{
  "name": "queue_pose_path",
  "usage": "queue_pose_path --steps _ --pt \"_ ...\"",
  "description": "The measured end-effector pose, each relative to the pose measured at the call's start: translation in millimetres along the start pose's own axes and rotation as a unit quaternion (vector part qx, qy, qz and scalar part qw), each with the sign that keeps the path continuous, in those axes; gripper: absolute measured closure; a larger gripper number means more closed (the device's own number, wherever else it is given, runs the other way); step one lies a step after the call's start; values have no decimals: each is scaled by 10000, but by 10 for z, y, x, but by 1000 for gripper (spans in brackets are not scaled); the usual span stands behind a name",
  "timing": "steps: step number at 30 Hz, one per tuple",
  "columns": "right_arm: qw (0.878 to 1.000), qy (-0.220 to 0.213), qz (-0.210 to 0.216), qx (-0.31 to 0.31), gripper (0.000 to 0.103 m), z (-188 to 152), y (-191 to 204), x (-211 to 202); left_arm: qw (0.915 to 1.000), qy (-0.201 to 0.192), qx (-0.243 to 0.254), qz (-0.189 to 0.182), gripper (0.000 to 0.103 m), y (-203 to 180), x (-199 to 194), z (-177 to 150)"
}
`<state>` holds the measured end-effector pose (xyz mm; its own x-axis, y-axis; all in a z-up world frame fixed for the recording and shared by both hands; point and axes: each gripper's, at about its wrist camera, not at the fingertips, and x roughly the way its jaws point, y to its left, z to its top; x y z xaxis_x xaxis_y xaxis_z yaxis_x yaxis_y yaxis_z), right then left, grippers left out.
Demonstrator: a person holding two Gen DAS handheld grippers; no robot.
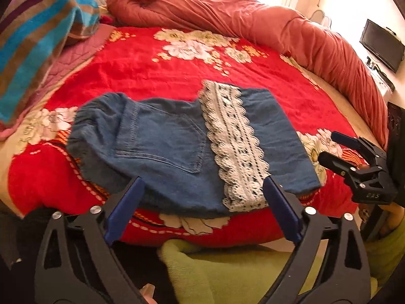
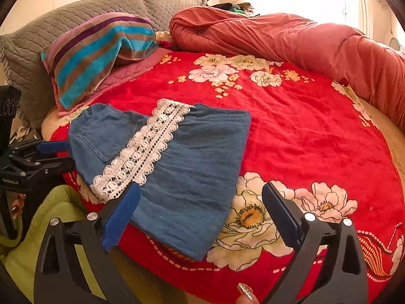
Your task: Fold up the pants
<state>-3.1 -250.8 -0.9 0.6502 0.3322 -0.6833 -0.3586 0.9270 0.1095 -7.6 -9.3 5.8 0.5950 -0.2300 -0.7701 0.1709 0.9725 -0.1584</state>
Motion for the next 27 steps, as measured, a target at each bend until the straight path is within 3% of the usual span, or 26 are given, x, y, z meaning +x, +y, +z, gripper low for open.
queue_pose_path --steps 8,16,27 --pt "9998 -160 113 -77 5 200 103 -30 9988 -182 -328 322 10 292 -163 23" --pt "9968 -322 469 -554 5 581 458 39 9928 -251 -1061 497 10 800 -277 -55" --pt "9834 101 1295 -1267 5 1154 1064 535 9891 -171 -1458 55 10 1030 -147 -72"
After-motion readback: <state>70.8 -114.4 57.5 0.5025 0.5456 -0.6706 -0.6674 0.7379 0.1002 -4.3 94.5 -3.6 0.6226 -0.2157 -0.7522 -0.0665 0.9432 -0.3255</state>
